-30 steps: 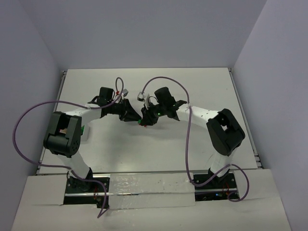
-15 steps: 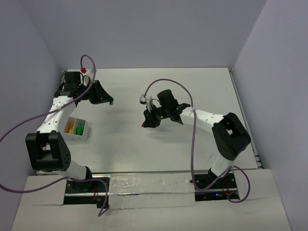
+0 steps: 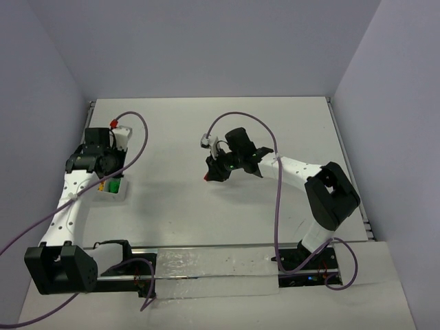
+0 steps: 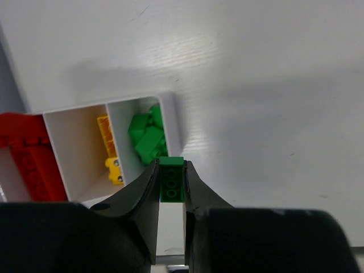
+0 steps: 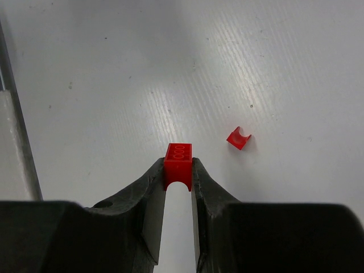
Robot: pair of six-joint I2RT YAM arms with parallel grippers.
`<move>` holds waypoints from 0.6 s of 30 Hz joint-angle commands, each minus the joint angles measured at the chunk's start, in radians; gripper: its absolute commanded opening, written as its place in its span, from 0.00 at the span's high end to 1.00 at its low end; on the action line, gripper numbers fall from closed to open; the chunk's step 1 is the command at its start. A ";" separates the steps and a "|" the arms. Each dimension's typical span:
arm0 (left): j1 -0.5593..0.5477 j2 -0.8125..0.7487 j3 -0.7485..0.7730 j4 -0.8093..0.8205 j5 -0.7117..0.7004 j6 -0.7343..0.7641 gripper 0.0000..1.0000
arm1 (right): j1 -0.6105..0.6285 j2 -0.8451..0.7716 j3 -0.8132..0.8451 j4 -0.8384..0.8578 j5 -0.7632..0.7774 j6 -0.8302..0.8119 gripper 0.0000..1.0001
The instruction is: Sort the legos into containers by color
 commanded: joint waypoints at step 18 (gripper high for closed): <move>0.031 0.065 -0.131 0.189 -0.192 0.205 0.71 | -0.009 -0.030 0.058 -0.020 0.009 0.002 1.00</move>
